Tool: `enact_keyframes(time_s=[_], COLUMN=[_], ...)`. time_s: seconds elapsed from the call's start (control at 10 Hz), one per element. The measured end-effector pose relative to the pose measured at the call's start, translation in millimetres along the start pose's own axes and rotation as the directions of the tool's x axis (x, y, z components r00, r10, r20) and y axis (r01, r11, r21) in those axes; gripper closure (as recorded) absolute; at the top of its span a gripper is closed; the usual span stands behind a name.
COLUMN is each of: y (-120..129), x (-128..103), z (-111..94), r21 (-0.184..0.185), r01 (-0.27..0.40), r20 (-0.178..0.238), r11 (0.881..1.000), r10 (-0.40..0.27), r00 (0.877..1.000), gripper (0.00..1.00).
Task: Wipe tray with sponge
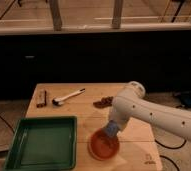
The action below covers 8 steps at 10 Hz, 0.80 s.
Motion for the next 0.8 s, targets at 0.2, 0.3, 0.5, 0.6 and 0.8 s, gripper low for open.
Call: enact_keyframes(time_s=[0.2,0.3,0.5,0.6,0.8], y=[-32,-44,-55,-59,-78], x=[-11,-16,-23,-31,-65], z=[-10,-13,-15,-14,-12], r21=[0.018,0.018,0.018,0.010,0.004], r01=[0.098,0.150,0.204,0.234,0.320], r20=[0.031,0.050,0.068,0.078,0.105], r11=[0.995,0.988,0.979,0.972,0.948], r10=[-0.098,-0.151,-0.205,-0.234,-0.318], r00=[0.995,0.987,0.976,0.969,0.942], gripper=[1.00,1.00,1.00,1.00,1.00])
